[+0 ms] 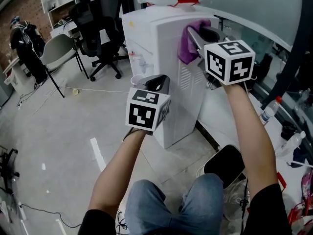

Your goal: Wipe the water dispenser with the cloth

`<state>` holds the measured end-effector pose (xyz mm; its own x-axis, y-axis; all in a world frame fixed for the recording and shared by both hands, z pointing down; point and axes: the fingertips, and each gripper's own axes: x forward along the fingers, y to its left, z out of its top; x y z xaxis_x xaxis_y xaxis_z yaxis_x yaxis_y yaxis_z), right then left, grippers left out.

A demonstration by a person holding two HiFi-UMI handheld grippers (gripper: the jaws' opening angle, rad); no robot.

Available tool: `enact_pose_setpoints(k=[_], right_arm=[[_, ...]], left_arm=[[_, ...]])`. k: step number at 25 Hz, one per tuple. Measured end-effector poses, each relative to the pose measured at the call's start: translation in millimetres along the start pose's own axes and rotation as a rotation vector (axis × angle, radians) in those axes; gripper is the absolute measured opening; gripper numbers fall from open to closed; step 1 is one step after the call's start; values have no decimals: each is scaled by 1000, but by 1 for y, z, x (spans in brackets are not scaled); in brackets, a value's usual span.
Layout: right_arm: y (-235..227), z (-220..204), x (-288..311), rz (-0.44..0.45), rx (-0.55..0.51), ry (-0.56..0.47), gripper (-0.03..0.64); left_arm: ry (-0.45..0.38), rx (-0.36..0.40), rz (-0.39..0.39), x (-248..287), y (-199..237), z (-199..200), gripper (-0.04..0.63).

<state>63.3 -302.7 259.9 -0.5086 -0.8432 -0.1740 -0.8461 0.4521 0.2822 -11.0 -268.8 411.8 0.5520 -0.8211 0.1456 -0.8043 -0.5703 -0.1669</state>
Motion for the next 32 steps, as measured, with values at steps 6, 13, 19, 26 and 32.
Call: enact_pose_setpoints(k=[6, 13, 19, 26, 32], right_arm=[[9, -37, -7, -1, 17, 36, 32], [20, -84, -14, 5, 51, 93, 32], [24, -123, -24, 2, 133, 124, 32], [36, -173, -29, 7, 184, 178, 32], [49, -217, -34, 19, 203, 229, 32]], left_arm=[[20, -9, -20, 4, -9, -23, 26], [40, -27, -24, 5, -14, -49, 26], [79, -26, -38, 8, -22, -75, 26], [102, -23, -31, 9, -23, -100, 26], [127, -36, -31, 12, -27, -127, 26]])
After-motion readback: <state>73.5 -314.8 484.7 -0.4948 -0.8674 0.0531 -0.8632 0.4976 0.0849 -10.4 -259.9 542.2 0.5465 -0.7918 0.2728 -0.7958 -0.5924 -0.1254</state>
